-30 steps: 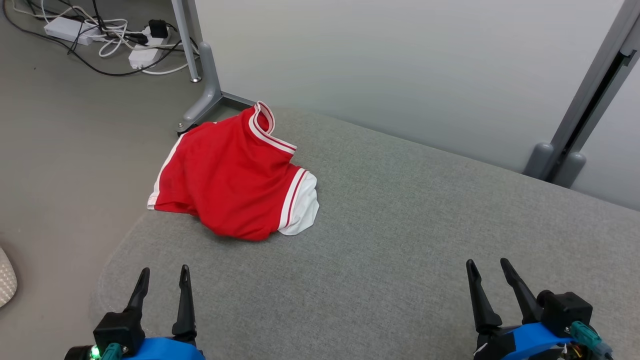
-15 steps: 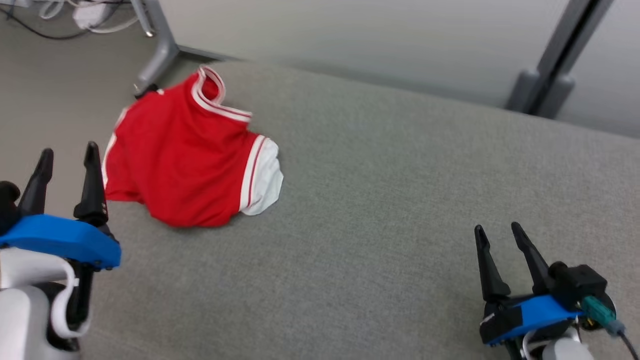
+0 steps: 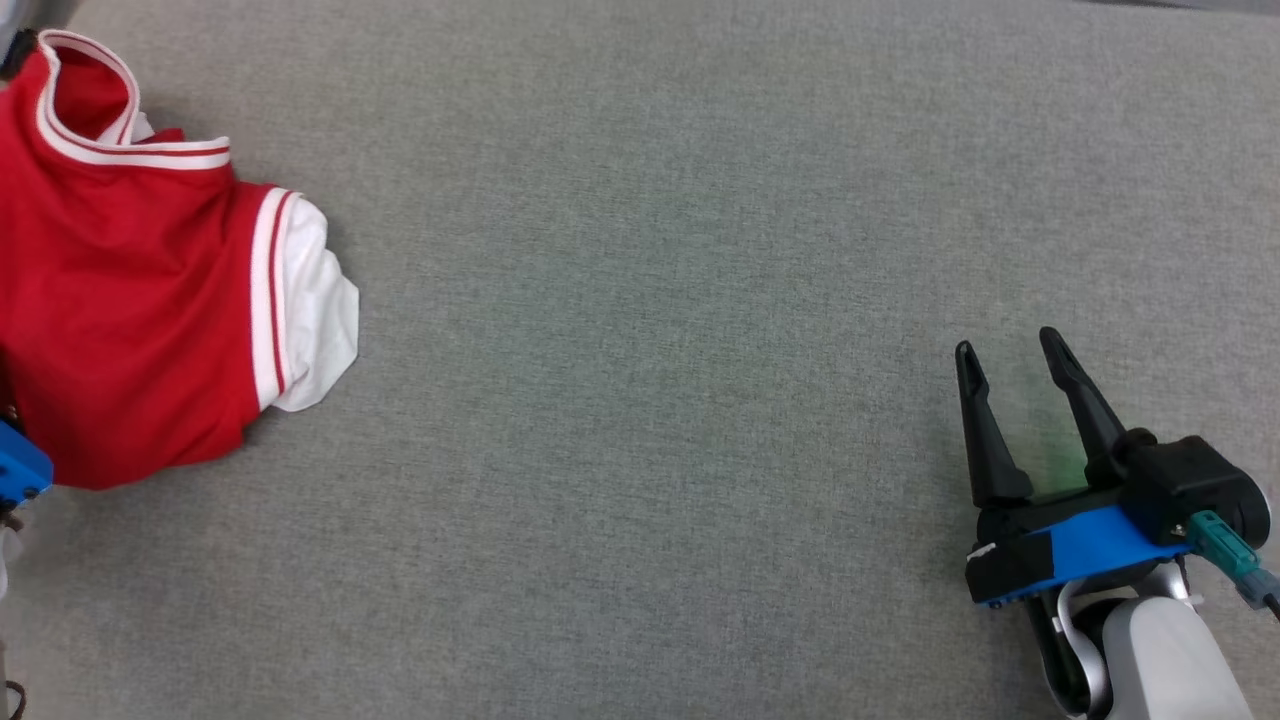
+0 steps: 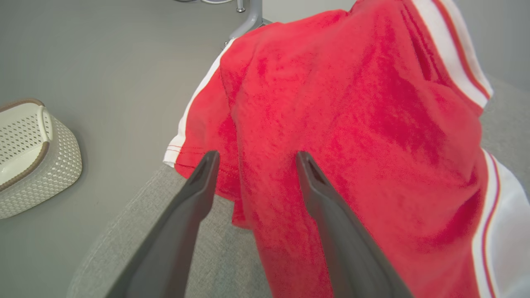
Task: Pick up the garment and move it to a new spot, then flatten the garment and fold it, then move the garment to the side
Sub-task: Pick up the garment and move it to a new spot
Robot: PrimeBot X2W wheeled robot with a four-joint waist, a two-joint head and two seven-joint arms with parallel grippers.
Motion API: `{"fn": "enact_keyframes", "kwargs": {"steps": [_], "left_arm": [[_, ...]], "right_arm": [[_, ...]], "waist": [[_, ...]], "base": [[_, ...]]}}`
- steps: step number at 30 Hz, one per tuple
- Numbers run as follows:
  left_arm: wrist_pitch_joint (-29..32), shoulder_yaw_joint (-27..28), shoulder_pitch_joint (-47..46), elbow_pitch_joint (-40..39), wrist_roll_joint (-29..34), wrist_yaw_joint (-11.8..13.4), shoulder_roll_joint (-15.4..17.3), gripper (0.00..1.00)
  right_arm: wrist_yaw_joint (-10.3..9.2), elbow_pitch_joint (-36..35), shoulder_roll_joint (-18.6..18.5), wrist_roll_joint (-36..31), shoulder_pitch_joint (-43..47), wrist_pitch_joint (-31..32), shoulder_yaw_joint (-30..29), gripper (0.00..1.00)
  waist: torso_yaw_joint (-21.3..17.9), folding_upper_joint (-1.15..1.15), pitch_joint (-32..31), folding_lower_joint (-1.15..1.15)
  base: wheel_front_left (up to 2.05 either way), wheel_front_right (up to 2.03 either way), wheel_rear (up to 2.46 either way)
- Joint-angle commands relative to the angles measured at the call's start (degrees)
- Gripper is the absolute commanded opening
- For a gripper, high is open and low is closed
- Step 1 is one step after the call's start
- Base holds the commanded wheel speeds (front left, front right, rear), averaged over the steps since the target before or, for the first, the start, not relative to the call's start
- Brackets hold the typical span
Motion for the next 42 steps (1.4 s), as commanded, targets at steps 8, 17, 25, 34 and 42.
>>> {"fn": "enact_keyframes", "kwargs": {"steps": [8,17,25,34,42], "left_arm": [[4.48,1.65,-2.53,6.06,-6.75,-1.77,-2.91,0.85],[4.39,1.92,-2.63,3.32,-7.45,-4.58,-0.36,0.0],[4.04,-0.65,-6.41,-7.97,-3.37,-6.46,5.03,0.0],[10.17,-7.53,-14.54,-23.36,-3.77,-8.67,4.56,0.0],[13.38,-15.2,-15.09,-30.8,-5.47,-10.39,0.34,0.0]], "right_arm": [[0.01,-1.02,-0.23,0.21,-1.88,0.1,0.37,1.0],[0.01,1.81,-0.23,2.42,-0.83,-1.82,0.59,1.0],[0.01,6.56,-0.23,6.14,1.73,-4.12,0.96,1.0],[0.01,10.13,-0.22,9.49,4.95,-5.83,1.23,1.0],[0.01,10.72,-0.22,10.27,6.3,-6.32,0.88,1.0]], "waist": [[-2.24,0.0,2.13,-0.02],[-3.11,0.0,-3.92,-0.02],[-5.03,0.0,-14.22,-0.02],[-10.78,0.0,-21.52,-0.02],[-17.15,0.0,-23.26,-0.02]], "base": [[0.0,0.0,0.0],[0.0,0.0,0.0],[0.0,0.0,0.0],[0.0,0.0,0.0],[0.0,0.0,0.0]]}}
